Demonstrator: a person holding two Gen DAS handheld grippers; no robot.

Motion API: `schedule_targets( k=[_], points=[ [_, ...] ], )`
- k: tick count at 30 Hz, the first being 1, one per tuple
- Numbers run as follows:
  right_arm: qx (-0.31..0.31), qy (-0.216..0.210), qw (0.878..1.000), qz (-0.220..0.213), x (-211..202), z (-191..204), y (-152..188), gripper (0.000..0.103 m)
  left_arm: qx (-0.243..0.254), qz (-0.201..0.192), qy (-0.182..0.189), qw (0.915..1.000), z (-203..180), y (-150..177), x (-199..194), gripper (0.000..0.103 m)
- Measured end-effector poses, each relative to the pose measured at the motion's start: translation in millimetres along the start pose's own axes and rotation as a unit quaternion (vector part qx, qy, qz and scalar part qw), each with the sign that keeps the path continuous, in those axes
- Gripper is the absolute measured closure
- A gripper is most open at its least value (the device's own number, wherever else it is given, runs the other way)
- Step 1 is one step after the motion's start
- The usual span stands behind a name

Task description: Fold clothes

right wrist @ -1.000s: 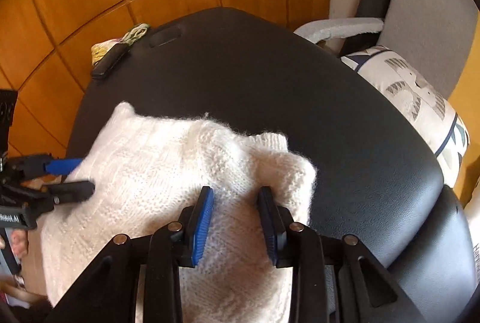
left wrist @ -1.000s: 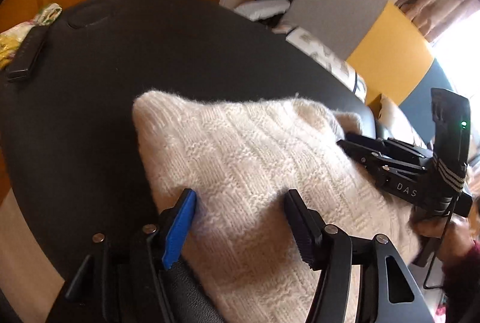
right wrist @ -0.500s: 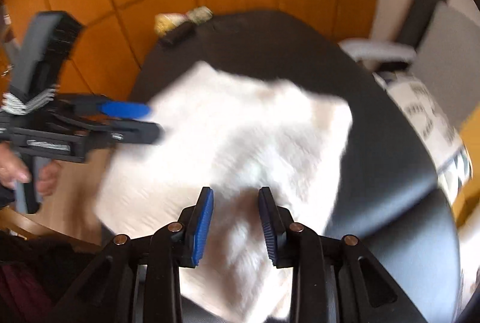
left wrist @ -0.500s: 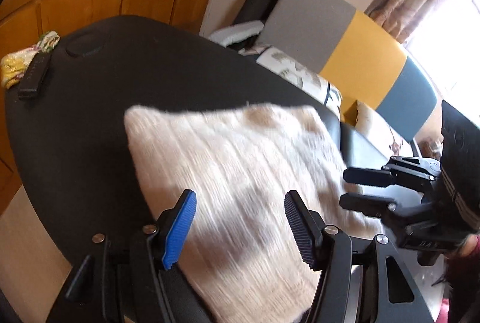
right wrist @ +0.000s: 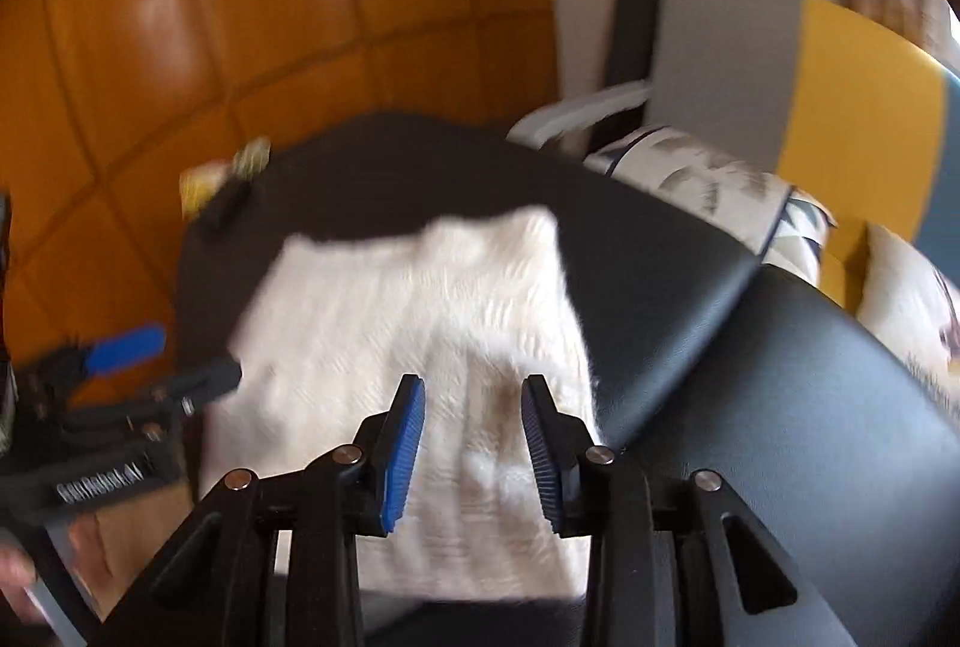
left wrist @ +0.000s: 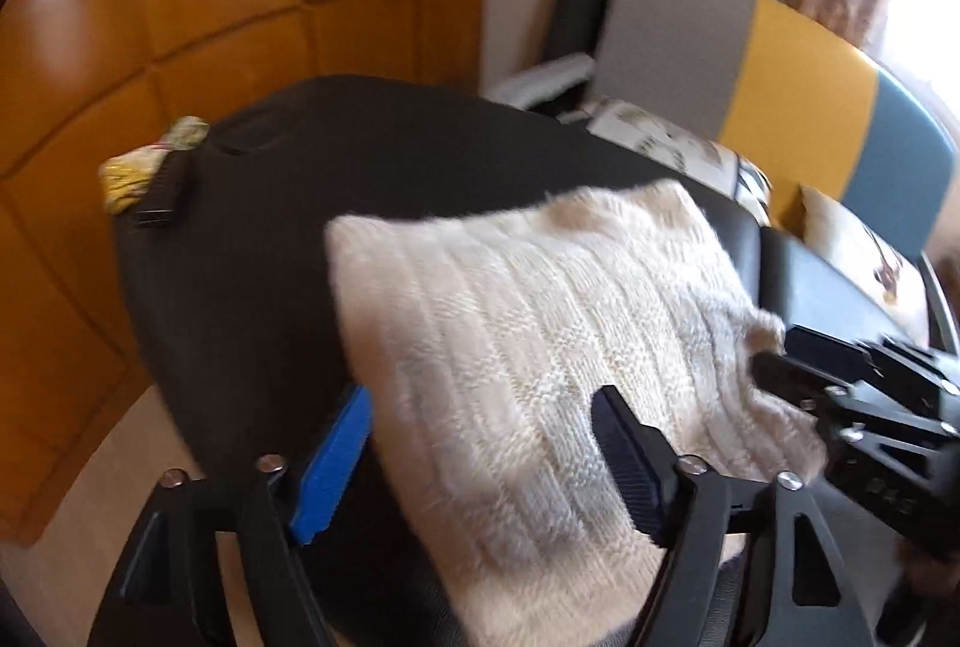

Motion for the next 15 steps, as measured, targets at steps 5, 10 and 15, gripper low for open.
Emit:
schedule_targets(
  k=[5, 10, 15],
  points=[
    [-0.001, 0.030, 0.999, -0.015, -27.4, 11.2, -8.5, 0.035, 0.017, -0.039, -0.027, 0.9987, -5.9, -5.5, -43.0, 0.012],
    [-0.012, 0.051, 0.998, -0.029, -43.9, 22.6, -13.5, 0.032, -0.003, -0.069, -0.005, 0.9976, -8.7, -15.0, -73.5, 0.011],
    [-0.023, 0.051, 0.998, -0.033, -45.3, 30.7, -12.9, 0.032, 0.021, -0.070, -0.022, 0.9971, -9.6, -22.4, -87.4, 0.012]
  ],
)
Point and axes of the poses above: each gripper's, at about its wrist camera, not at the fingertips, and x roughly the way its jaws point, z to its left, y to its underside, the point moved 5 cm from there along x, roughly the way its jaws point, and after that the axes turned 13 degrees about y, right-handed, at the moved point
